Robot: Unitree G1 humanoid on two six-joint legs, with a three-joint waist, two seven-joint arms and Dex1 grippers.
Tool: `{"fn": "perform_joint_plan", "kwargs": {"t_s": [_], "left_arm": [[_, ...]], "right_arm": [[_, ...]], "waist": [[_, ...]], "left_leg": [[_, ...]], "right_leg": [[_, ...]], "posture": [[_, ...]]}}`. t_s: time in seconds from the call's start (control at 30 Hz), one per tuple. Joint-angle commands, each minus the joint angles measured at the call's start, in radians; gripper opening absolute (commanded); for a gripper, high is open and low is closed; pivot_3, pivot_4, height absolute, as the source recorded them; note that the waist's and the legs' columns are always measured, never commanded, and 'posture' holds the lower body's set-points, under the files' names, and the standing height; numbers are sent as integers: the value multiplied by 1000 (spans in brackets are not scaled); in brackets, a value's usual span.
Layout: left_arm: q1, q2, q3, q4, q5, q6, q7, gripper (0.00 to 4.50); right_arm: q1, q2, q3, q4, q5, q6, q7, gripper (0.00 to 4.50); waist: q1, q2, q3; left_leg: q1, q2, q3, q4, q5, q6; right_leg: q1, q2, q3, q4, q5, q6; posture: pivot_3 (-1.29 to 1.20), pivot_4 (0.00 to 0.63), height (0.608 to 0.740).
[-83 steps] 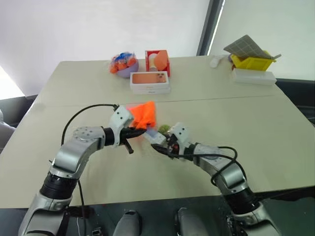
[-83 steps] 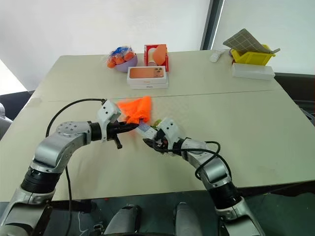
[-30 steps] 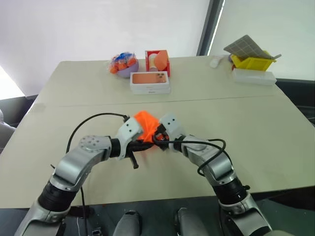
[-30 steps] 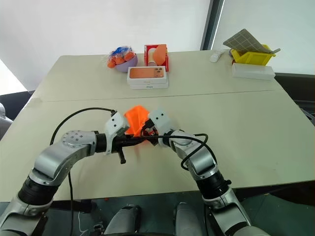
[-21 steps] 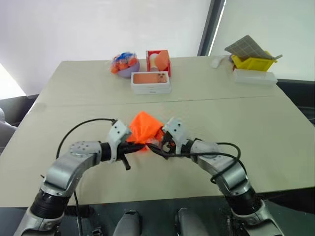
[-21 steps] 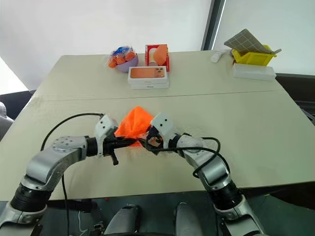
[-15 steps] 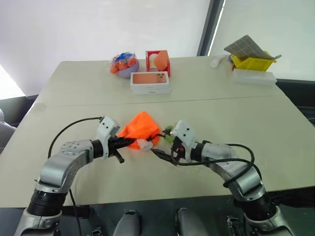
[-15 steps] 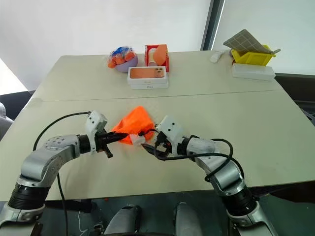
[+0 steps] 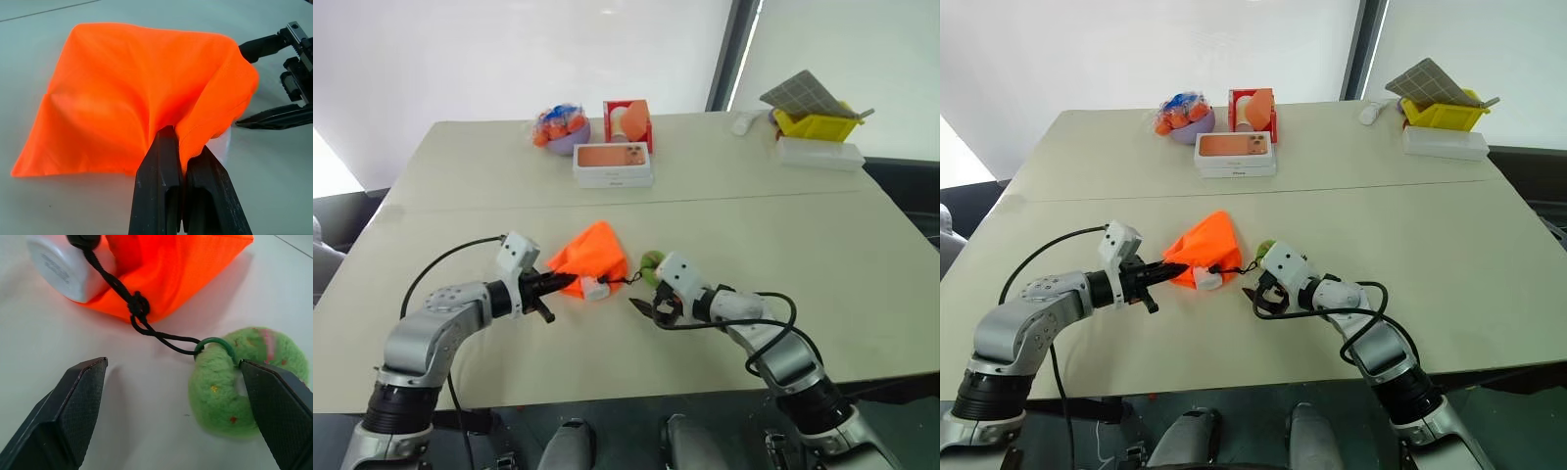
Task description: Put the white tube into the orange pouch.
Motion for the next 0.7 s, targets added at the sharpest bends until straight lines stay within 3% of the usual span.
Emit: {"fn": "perform_joint_plan", "kwargs": {"t_s": [0.03,0.1,0.33,0.7], "left_arm": [[-3,4,28,-35,-26,-1,1,0],[-6,2,20,-36,-31,-1,3,0],[-27,-8,-6,-38,-47,8,4,0],[-37,-9,1,-77,-78,43,11,0]], "right_arm": [[20,-17,-33,-92,59,-16,71,4232],[44,-31,-43,-147,120,11,131,3650],[4,13,-11,-178,188,122,162,43],[-121,191,50,64,80,108,19,43]], "waist": [[1,0,0],[2,0,0],[-1,0,0],[-1,0,0]], "left_leg": [[0,0,0,0,0,0],[0,0,0,0,0,0],[1,0,0,0,0,0],[0,0,0,0,0,0]], "right_leg": [[0,0,0,0,0,0],[0,0,0,0,-1,1],[0,0,0,0,-1,1],[0,0,0,-1,2,-3]], "posture": [[0,150,740],[0,150,740],[0,150,740],[0,150,740]]}}
